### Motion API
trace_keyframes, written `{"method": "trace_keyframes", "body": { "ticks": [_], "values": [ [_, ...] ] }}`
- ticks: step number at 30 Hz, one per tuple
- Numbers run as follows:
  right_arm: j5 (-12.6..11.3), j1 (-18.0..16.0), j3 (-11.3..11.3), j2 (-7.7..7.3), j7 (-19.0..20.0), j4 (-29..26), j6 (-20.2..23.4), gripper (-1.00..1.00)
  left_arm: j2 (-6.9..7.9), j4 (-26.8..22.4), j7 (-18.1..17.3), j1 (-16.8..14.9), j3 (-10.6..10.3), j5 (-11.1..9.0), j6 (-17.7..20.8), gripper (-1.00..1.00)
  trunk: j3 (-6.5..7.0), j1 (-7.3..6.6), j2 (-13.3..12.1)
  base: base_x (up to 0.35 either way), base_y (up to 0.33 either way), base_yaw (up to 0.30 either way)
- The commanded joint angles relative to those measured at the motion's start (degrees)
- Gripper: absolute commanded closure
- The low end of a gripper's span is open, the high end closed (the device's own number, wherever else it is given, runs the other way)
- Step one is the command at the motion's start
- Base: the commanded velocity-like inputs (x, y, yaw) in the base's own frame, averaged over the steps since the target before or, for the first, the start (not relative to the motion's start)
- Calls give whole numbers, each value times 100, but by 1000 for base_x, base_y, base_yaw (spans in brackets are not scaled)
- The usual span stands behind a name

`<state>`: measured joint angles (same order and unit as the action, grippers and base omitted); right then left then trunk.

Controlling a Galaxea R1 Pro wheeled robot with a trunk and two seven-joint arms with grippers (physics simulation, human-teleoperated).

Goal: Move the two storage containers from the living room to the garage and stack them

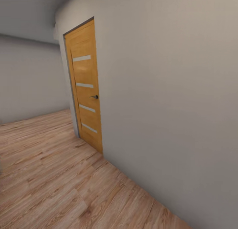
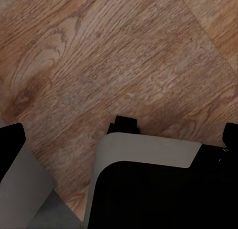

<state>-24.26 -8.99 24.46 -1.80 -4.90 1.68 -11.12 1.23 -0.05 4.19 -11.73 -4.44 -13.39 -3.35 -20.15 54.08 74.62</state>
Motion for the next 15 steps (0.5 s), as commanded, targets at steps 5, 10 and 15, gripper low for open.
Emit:
{"method": "trace_keyframes", "body": {
  "ticks": [5, 10, 15],
  "values": [
    [-38, -6, 50, 15, -2, 19, -30, -100, 0, 5, 11, -5, -48, -49, -17, -100, 10, 3, 3, 315, 0, 269],
    [-36, -6, 50, 19, -2, 18, -30, -100, 0, 5, 11, -5, -44, -49, -17, -100, 26, 3, 3, 307, 0, 268],
    [-35, -6, 50, 14, -2, 16, -30, -100, 0, 5, 11, -5, -44, -49, -17, -100, 41, 3, 3, 267, 0, 268]
  ]
}}
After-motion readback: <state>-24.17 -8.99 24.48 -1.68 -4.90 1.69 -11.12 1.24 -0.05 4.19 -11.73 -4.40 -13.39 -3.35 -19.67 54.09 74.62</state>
